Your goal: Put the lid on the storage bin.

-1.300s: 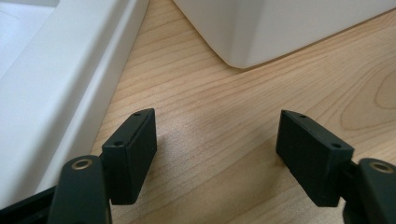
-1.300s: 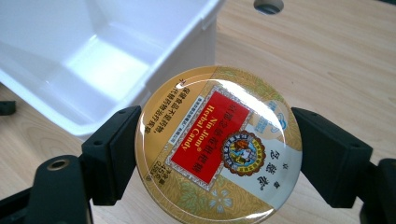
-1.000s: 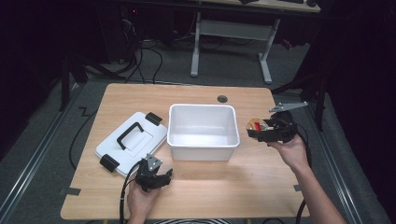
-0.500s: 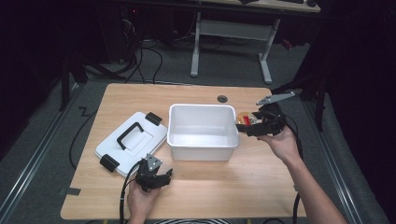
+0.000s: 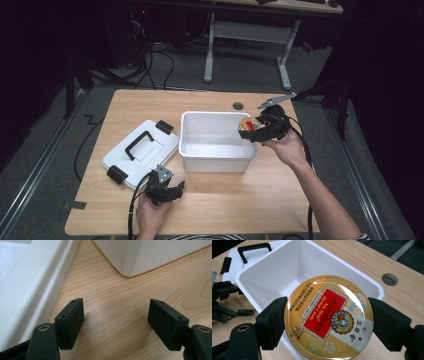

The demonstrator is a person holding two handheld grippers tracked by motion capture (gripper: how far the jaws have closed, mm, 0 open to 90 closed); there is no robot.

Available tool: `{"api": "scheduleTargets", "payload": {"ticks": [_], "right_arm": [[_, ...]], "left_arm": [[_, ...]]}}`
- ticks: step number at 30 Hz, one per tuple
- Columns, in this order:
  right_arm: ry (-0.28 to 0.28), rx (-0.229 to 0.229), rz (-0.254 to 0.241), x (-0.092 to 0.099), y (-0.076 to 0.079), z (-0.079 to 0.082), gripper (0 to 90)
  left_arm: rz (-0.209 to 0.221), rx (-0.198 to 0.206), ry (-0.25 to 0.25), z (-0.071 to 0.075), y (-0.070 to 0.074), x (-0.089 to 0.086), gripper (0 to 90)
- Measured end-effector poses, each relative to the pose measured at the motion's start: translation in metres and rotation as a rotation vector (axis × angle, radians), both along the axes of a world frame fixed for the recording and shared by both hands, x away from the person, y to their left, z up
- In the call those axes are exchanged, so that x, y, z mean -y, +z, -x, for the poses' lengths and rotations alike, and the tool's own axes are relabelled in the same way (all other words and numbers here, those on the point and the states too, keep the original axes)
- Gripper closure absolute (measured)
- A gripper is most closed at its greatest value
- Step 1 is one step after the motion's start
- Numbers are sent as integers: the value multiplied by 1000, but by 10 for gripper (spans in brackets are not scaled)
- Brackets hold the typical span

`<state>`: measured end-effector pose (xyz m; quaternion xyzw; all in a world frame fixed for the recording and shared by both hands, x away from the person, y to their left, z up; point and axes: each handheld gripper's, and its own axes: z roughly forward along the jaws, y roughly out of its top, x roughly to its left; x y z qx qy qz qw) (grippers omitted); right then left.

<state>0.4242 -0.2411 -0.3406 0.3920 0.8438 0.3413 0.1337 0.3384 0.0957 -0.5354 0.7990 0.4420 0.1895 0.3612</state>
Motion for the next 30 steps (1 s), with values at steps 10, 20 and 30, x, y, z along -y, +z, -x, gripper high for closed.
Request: {"api": "scheduleTargets", "payload": {"ticks": [10,20,30], "right_arm": [[39,-26,57,-22,-18,-9,205],[52,-67,97,-29,-36,-10,205],[49,-97,109,-27,-48,-9,205]], "left_arm": [[-2,0,-1,0,0,0,298],[0,0,0,0,0,0,298],[-1,1,0,0,0,0,298]]}}
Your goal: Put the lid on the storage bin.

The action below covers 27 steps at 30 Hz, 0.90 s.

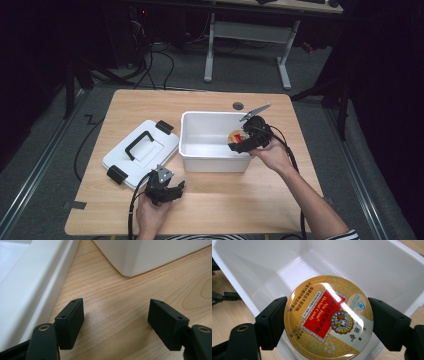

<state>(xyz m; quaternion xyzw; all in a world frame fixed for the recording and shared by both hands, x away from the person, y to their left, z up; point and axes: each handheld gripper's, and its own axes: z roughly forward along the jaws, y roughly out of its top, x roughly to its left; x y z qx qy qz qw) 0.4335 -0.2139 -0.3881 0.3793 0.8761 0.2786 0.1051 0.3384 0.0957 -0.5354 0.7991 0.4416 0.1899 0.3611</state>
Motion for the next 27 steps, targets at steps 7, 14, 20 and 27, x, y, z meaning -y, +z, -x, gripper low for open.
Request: {"api": "scheduleTargets", "payload": {"ticks": [7,14,20,27], "right_arm": [[8,-9,16,-2,-3,1,205],[16,-19,34,-2,-8,0,204],[6,-37,33,1,-12,1,204],[6,-69,47,2,-11,-2,204]], "left_arm": [[2,-1,1,0,0,0,298],[0,0,0,0,0,0,298],[0,0,0,0,0,0,298],[1,0,1,0,0,0,298]]}}
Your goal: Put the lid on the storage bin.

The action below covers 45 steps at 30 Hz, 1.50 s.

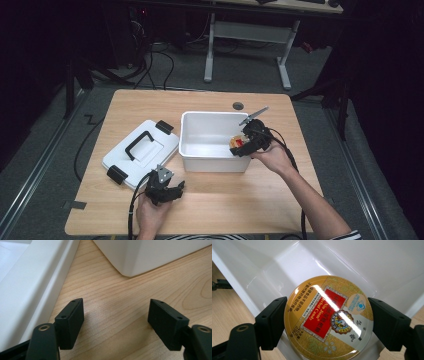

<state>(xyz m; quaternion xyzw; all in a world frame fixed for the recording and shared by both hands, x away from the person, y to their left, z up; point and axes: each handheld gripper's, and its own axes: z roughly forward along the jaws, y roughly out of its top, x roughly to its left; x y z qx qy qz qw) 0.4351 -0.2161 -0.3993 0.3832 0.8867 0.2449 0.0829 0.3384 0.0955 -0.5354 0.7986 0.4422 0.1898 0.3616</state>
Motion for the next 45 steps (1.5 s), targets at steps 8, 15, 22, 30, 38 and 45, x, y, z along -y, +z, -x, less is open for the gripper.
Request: {"api": "scheduleTargets", "payload": {"ticks": [8,15,22,30,38,45], "right_arm": [[7,-35,27,-2,1,-3,203],[26,-55,62,-6,-3,-5,203],[34,-65,69,-7,-6,-6,201],[30,-71,65,-7,-7,-7,192],[32,-66,38,-6,-6,-6,171],[39,-43,-7,-5,-4,-4,178]], "left_arm": [[-1,0,-1,0,0,0,298],[-1,0,-1,0,0,0,298],[-1,0,-1,0,0,0,298],[-1,0,-1,0,0,0,298],[0,0,-1,0,0,0,297],[-1,0,-1,0,0,0,298]]}}
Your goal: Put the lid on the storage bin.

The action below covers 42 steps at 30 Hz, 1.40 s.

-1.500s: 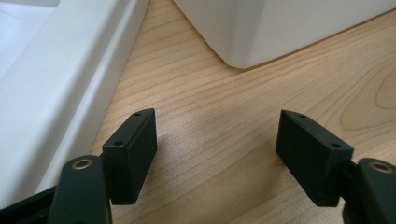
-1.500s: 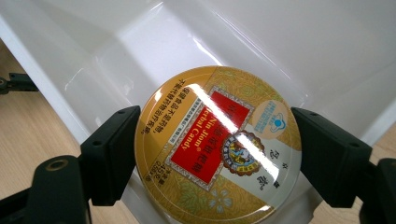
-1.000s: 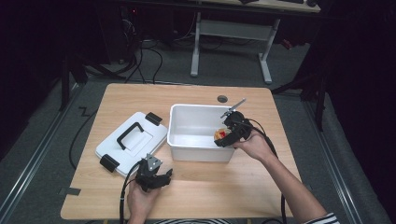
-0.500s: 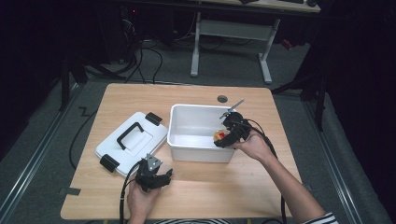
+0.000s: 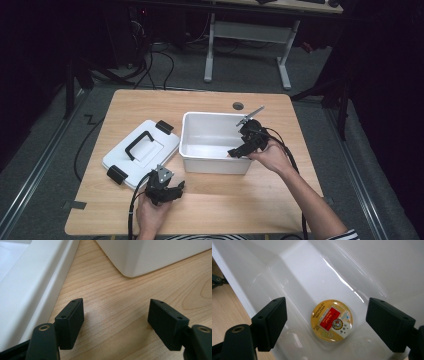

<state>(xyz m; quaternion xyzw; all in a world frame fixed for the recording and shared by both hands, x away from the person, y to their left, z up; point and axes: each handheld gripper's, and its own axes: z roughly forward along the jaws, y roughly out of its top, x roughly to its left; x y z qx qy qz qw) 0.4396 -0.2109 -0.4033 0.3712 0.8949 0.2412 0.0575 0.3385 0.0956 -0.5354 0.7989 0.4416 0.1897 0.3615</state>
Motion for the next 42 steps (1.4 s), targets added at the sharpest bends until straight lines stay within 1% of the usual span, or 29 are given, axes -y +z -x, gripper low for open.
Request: {"api": "scheduleTargets", "payload": {"ticks": [2,5,7,8,9,11,13,14,16,20,22,24,26,27,28,29,31,33,37,38,41,42], "right_arm": [[-2,7,-14,1,1,1,188],[-11,36,-40,5,4,3,203],[-22,54,-80,10,8,5,214],[-22,54,-80,10,8,5,214],[-37,71,-105,15,10,7,221],[-42,77,-114,17,11,7,224],[-55,99,-141,24,14,11,232],[-55,99,-141,24,14,11,232],[-60,114,-144,27,16,13,237],[-75,139,-172,34,22,18,248],[-86,156,-192,41,26,21,262],[-95,160,-195,43,27,23,267],[-111,178,-215,51,29,26,283],[-111,178,-215,51,29,26,283],[-123,189,-225,57,30,29,298],[-123,189,-225,57,30,29,298],[-144,197,-250,65,30,32,312],[-166,197,-250,74,28,34,317],[-182,206,-260,81,28,37,321],[-185,221,-275,84,31,40,322],[-190,234,-284,87,33,44,323],[-197,249,-298,91,34,47,328]], "left_arm": [[0,0,0,0,0,0,298],[0,0,2,0,0,0,304],[0,0,2,0,0,0,304],[0,0,2,0,0,0,304],[0,0,2,0,0,0,304],[0,0,2,0,0,0,303],[0,0,1,0,0,0,302],[0,0,1,0,0,0,301],[0,0,1,0,0,0,302],[0,0,1,0,0,0,301],[0,0,1,0,0,0,301],[0,0,1,0,0,0,301],[0,0,1,0,0,0,301],[0,0,1,0,0,0,301],[0,0,1,0,0,0,301],[0,0,1,0,0,0,301],[0,0,1,0,0,0,301],[0,0,1,0,0,0,301],[0,0,1,0,0,0,301],[0,0,1,0,0,0,301],[0,0,1,0,0,0,301],[0,0,1,0,0,0,301]]}}
